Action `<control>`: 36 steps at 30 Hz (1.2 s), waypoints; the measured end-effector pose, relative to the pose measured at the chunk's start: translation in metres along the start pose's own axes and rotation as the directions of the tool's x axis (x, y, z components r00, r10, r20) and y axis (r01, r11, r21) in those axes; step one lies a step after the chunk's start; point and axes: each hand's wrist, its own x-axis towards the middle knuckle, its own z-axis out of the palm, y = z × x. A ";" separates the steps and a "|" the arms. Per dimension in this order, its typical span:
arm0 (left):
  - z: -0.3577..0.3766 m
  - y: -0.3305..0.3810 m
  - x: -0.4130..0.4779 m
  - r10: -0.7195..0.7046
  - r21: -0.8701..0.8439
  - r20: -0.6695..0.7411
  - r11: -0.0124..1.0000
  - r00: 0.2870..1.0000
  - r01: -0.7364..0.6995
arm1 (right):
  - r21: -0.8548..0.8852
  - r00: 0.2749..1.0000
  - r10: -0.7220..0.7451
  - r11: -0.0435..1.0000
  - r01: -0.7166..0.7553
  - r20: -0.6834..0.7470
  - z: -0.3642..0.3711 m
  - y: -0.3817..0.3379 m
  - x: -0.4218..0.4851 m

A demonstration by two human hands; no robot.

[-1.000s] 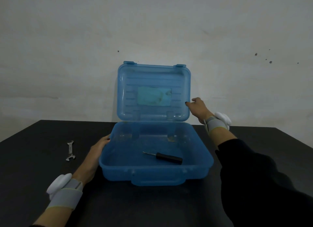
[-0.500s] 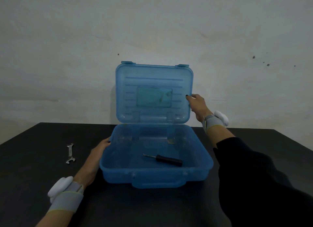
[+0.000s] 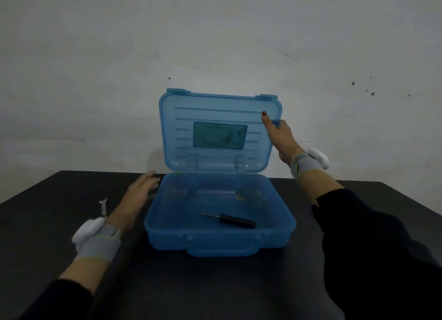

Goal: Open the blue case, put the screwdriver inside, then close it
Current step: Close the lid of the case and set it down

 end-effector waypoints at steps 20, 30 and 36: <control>0.033 0.097 0.014 0.262 0.083 -0.023 0.962 0.965 -0.260 | 0.107 1.000 -0.010 0.994 0.012 -0.016 0.000 -0.021 -0.043; 0.037 0.093 0.002 0.241 0.065 -0.117 0.970 0.964 -0.234 | 0.105 0.998 -0.055 0.993 0.055 0.005 -0.008 -0.010 -0.066; 0.037 0.090 -0.007 0.230 0.086 -0.115 0.971 0.966 -0.221 | 0.058 0.998 -0.056 0.997 0.057 -0.018 -0.015 -0.004 -0.083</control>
